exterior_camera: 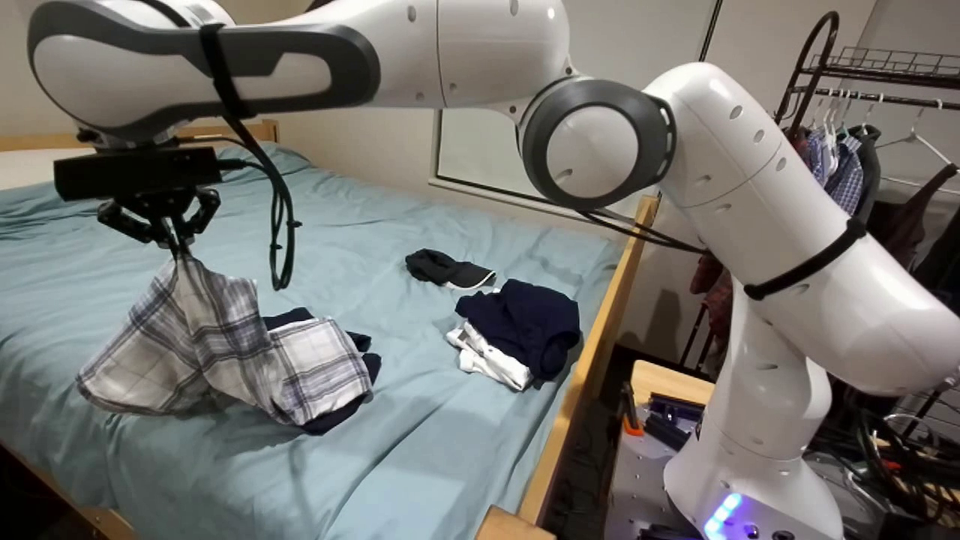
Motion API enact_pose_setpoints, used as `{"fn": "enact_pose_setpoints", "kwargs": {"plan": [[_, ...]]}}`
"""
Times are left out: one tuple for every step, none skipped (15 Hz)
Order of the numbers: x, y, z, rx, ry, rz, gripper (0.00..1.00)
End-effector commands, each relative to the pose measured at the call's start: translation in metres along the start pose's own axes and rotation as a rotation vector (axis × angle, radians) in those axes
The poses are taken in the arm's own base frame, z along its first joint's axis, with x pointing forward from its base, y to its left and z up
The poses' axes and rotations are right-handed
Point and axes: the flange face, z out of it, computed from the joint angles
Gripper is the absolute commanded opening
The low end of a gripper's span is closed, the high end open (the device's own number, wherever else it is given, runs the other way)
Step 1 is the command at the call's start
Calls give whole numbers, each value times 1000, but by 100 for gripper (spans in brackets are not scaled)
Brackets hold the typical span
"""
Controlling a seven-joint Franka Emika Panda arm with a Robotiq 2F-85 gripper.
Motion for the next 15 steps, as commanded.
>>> {"fn": "enact_pose_setpoints", "kwargs": {"plan": [[-1,14,24,38,-77,143,6],[-2,20,30,37,-86,206,6],[-1,26,33,33,-87,261,6],[-2,32,36,29,-90,314,6],[-2,40,37,19,-94,369,6],[-3,47,37,11,-94,425,6],[-5,54,35,4,-102,476,6],[-8,62,35,-10,-111,529,6],[-12,68,33,-15,-123,579,6],[-17,75,34,-26,-147,626,6],[-23,80,36,-33,-181,666,6],[-30,87,38,-41,-214,706,6],[-37,95,43,-50,-266,727,6],[-43,103,49,-54,-315,746,6],[-49,113,54,-61,-363,767,6]]}}
